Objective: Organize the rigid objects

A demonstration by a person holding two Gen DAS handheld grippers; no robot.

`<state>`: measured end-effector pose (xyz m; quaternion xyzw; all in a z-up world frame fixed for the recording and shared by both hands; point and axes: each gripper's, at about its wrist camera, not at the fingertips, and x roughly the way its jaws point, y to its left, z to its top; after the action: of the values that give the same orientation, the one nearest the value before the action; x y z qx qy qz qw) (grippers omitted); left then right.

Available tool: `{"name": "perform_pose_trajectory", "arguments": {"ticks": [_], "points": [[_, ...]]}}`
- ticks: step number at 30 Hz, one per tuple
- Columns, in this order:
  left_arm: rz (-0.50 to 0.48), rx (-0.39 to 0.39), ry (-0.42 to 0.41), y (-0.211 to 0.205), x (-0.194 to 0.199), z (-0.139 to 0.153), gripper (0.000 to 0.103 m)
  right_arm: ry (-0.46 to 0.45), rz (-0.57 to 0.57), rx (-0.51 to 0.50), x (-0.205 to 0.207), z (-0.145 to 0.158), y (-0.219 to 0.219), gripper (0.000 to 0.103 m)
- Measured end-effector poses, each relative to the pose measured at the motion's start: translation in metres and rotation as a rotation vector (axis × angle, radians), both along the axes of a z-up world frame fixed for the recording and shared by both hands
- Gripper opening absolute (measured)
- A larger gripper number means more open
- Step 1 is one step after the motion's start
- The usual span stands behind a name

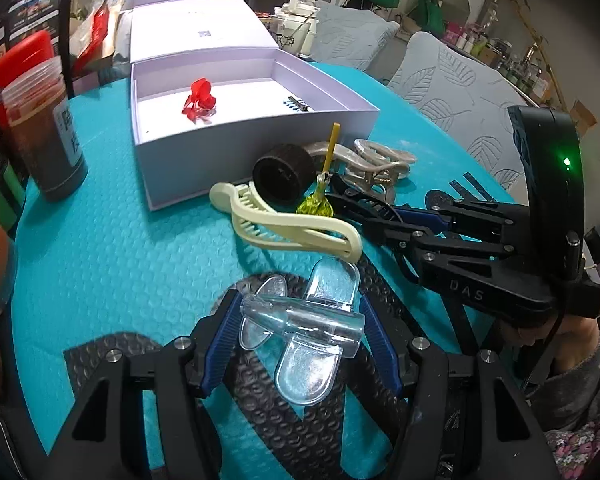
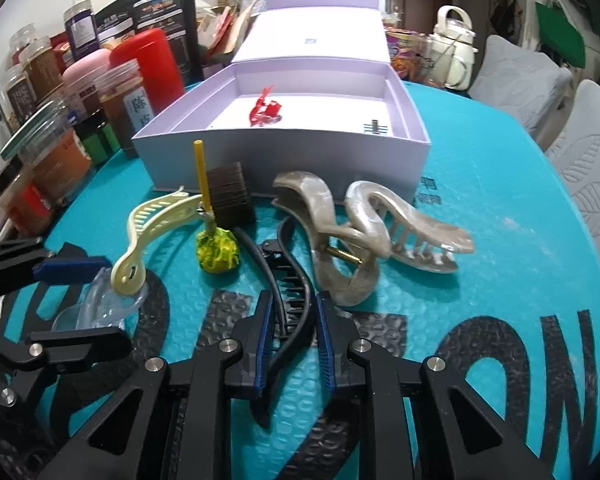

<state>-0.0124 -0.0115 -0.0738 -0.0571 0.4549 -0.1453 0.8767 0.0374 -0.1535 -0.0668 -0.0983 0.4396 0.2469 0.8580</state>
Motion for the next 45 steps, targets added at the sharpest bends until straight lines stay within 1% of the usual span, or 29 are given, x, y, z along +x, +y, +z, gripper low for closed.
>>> {"name": "perform_pose_trajectory", "arguments": {"ticks": [9,13,18,25,33,38,45], "points": [[0.026,-0.004,-0.03,-0.001,-0.015,0.005,0.06,0.002,-0.012,0.03,-0.022,0.004,-0.012,0.021],[0.029,-0.004,-0.047,-0.005,-0.025,0.008,0.06,-0.011,-0.018,0.039,-0.037,0.008,-0.019,0.021],[0.029,0.004,-0.078,-0.01,-0.037,0.016,0.06,-0.024,-0.021,0.05,-0.054,0.012,-0.024,0.021],[0.018,0.035,-0.141,-0.016,-0.05,0.034,0.06,-0.047,-0.012,0.062,-0.075,0.022,-0.029,0.021],[0.013,0.061,-0.19,-0.018,-0.052,0.053,0.06,-0.069,0.003,0.08,-0.087,0.037,-0.033,0.021],[0.016,0.073,-0.227,-0.018,-0.049,0.068,0.06,-0.096,0.046,0.099,-0.089,0.052,-0.03,0.021],[0.018,0.088,-0.272,-0.019,-0.037,0.091,0.06,-0.144,0.094,0.101,-0.084,0.075,-0.023,0.021]]}}
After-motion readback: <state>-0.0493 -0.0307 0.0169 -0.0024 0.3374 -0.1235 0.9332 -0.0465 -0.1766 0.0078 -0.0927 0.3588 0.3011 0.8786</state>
